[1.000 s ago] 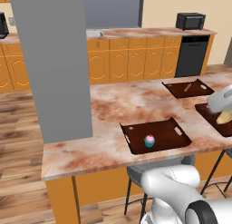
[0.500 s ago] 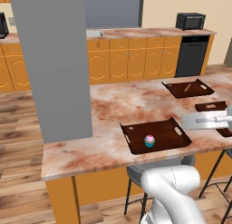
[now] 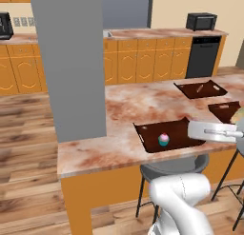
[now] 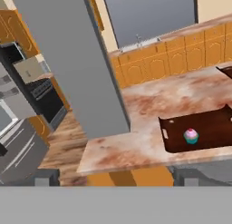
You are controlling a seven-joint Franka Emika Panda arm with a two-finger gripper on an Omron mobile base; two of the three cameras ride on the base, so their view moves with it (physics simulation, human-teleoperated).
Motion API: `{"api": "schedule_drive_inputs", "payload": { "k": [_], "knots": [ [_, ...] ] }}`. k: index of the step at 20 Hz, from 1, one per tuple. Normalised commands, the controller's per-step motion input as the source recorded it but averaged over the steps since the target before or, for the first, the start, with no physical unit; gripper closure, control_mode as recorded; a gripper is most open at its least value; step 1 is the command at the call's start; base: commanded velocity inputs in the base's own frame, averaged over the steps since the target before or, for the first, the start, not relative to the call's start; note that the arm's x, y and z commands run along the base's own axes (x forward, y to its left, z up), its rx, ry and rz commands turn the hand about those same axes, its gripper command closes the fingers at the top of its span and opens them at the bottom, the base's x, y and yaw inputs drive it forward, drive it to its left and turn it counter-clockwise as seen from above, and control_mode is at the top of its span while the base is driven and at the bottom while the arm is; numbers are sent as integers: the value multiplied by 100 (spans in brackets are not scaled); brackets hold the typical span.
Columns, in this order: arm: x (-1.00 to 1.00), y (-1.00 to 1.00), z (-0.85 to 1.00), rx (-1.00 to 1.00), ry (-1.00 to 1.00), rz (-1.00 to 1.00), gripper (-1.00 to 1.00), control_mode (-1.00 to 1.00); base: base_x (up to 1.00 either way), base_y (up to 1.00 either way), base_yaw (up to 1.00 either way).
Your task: Take the cupcakes from the fridge and place them on the empty tray on the dining counter.
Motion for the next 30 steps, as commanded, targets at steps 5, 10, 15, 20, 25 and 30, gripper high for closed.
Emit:
{"api": "schedule_drive_inputs", "payload": {
  "k": [5,10,15,20,25,30],
  "knots": [
    [0,0,0,0,0,0,-100,100,-46,100,18],
    [0,0,0,0,0,0,-100,100,-2,100,53],
    [0,0,0,0,0,0,-100,100,0,90,79],
    [0,0,0,0,0,0,-100,100,5,35,96],
    [0,0,0,0,0,0,-100,100,98,-24,64],
    [0,0,0,0,0,0,-100,100,100,-84,15]
  ]
}}
